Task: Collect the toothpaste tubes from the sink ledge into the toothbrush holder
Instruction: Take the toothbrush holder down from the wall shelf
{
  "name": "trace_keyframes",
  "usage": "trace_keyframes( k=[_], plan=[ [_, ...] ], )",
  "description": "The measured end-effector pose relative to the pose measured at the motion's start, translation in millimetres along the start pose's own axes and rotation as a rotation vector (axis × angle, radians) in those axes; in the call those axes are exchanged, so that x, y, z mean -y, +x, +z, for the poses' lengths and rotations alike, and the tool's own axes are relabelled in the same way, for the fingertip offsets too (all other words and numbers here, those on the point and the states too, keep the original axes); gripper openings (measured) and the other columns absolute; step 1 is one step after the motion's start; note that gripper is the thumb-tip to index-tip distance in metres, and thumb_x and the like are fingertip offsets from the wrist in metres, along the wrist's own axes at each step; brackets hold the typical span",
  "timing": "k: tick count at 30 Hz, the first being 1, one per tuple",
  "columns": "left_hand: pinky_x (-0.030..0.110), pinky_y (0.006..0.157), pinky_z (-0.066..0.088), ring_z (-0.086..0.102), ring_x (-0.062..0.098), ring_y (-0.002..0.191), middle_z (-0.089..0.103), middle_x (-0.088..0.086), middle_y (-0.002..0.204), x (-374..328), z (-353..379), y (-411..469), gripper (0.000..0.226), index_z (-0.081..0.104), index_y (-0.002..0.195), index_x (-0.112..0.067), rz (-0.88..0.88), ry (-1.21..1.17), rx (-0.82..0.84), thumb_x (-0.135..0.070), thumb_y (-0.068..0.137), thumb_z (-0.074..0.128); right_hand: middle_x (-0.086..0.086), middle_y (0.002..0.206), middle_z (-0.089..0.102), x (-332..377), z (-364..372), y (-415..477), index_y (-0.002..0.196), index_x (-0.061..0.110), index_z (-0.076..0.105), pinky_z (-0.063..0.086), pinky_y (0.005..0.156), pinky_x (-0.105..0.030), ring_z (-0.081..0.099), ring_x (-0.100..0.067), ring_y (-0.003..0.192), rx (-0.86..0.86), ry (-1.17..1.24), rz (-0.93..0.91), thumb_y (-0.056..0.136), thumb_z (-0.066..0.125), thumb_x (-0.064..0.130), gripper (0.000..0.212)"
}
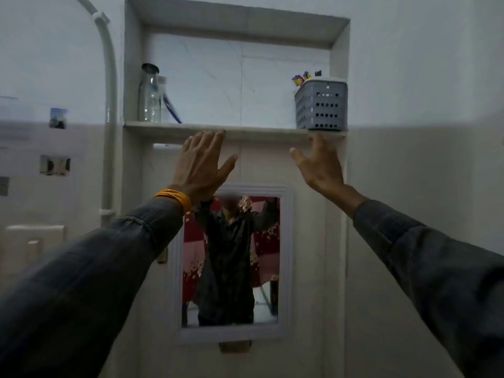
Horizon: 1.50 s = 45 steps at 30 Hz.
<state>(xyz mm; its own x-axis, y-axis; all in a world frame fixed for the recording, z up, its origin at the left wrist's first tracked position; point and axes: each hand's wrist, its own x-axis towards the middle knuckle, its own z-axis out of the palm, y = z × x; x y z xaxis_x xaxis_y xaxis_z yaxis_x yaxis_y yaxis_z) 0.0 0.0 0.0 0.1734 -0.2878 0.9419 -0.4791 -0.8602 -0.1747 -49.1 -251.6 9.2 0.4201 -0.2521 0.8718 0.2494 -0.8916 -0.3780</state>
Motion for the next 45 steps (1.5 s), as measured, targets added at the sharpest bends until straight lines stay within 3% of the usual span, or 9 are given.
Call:
trace_keyframes(
  k=[5,9,13,17,22,33,40,42,45],
  plan=[
    [0.047,0.1,0.042,0.054,0.033,0.113,0.06,0.016,0.122,8,49,52,0.068,0.048,0.133,-0.008,0.04,-0.033,-0.015,-0.058,0.091,0.03,-0.018,0.149,0.044,-16,1,68,0.147,0.007,0.042,0.052,0.105,-0.052,0.049,-0.039,0.134,-0.135,0.101,0.195,0.094,0.068,0.048,0.072],
    [0.048,0.1,0.043,0.057,0.034,0.11,0.063,0.018,0.119,22,78,98,0.066,0.054,0.126,-0.006,0.048,-0.019,0.014,-0.059,0.093,0.031,-0.016,0.153,0.038,-18,1,119,0.156,0.007,0.033,0.047,0.11,-0.047,0.041,-0.035,0.142,-0.185,0.128,0.244,0.092,0.071,0.053,0.087],
    [0.039,0.075,0.041,0.054,0.029,0.074,0.062,0.01,0.083,22,97,139,0.065,0.056,0.087,-0.011,0.063,0.126,0.158,-0.063,0.096,0.019,-0.017,0.157,0.033,-24,8,154,0.16,0.004,0.025,0.039,0.115,-0.045,0.033,-0.035,0.147,-0.191,0.081,0.259,0.089,0.074,0.055,0.1],
    [0.033,0.069,0.037,0.057,0.026,0.072,0.059,0.005,0.071,20,105,152,0.073,0.05,0.063,-0.018,0.023,0.132,0.225,-0.076,0.089,0.014,-0.018,0.156,0.037,-31,19,174,0.158,0.0,0.024,0.04,0.115,-0.045,0.038,-0.036,0.145,-0.225,0.018,0.267,0.082,0.08,0.058,0.111],
    [0.035,0.072,0.038,0.059,0.028,0.081,0.064,0.006,0.083,22,106,154,0.076,0.062,0.08,-0.021,0.019,0.16,0.232,-0.08,0.086,0.013,-0.018,0.152,0.05,-32,28,184,0.154,-0.003,0.031,0.052,0.111,-0.046,0.054,-0.035,0.137,-0.24,0.053,0.327,0.066,0.09,0.061,0.123],
    [0.042,0.087,0.046,0.058,0.029,0.087,0.065,0.01,0.097,8,84,139,0.063,0.052,0.093,-0.016,-0.024,0.09,0.344,-0.071,0.093,0.02,-0.013,0.143,0.048,-9,-9,146,0.148,0.005,0.036,0.055,0.106,-0.047,0.053,-0.031,0.132,-0.255,0.169,0.305,0.067,0.092,0.055,0.111],
    [0.047,0.08,0.051,0.06,0.035,0.099,0.064,0.018,0.114,-15,63,78,0.064,0.055,0.122,-0.008,0.022,-0.102,0.076,-0.06,0.091,0.036,-0.007,0.137,0.056,-7,-24,52,0.14,0.009,0.042,0.06,0.101,-0.046,0.06,-0.025,0.126,-0.243,0.368,0.232,0.05,0.094,0.057,0.115],
    [0.047,0.079,0.053,0.063,0.035,0.096,0.065,0.018,0.117,-22,61,44,0.062,0.055,0.124,-0.008,0.008,-0.187,0.081,-0.058,0.091,0.036,-0.005,0.132,0.061,-19,-16,12,0.136,0.012,0.044,0.064,0.095,-0.046,0.066,-0.022,0.119,-0.202,0.412,0.236,0.04,0.091,0.064,0.118],
    [0.045,0.078,0.054,0.063,0.036,0.097,0.066,0.017,0.117,-30,63,-16,0.05,0.054,0.127,-0.01,-0.026,-0.164,0.198,-0.049,0.097,0.044,-0.004,0.135,0.06,-48,5,-55,0.136,0.012,0.044,0.062,0.099,-0.041,0.065,-0.021,0.121,-0.117,0.422,0.252,0.053,0.101,0.047,0.107]
  ],
)
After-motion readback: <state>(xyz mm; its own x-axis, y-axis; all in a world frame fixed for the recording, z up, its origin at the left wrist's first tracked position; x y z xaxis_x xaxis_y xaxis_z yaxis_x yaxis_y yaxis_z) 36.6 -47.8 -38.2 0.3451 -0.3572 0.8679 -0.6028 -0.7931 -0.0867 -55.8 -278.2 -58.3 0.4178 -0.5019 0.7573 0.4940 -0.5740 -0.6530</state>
